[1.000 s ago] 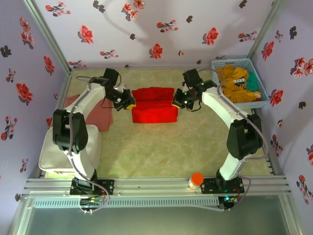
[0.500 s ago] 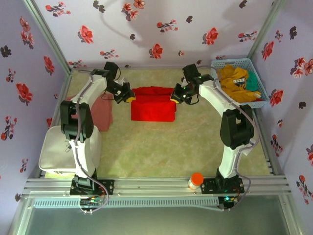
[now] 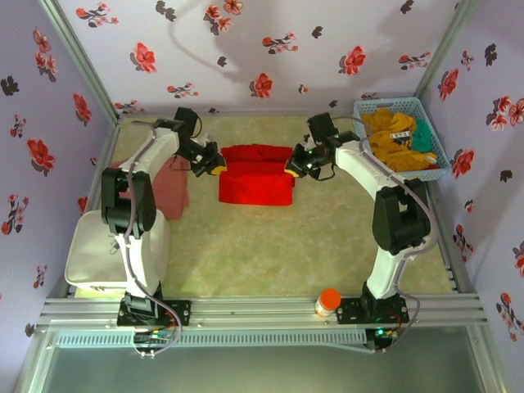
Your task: Fold and stack the t-shirts
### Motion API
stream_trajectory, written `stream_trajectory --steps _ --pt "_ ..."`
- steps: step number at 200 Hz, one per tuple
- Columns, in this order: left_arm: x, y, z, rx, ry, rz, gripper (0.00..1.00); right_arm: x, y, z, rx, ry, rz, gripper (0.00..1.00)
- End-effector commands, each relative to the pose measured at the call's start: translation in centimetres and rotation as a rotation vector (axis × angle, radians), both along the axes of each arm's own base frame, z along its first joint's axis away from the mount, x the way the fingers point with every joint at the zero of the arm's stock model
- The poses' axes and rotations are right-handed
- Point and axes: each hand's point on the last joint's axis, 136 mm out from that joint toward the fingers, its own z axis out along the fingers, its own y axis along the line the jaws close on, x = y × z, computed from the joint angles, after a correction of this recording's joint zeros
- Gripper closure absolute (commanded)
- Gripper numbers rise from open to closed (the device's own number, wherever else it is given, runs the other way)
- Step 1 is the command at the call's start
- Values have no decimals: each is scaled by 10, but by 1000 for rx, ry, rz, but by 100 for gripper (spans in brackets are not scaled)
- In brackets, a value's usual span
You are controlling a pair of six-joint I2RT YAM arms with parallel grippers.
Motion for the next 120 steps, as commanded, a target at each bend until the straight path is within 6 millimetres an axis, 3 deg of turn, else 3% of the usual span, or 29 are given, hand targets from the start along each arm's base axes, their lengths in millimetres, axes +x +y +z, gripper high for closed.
stream_trajectory --steps 1,55,120 --pt "-10 7 17 -20 -35 6 100 -15 5 10 53 -4 -15 100" --pt "-48 15 20 -21 -33 13 100 -49 27 19 78 -7 19 100" --pt "-130 32 -18 -25 39 74 100 -118 20 -33 -13 76 58 99"
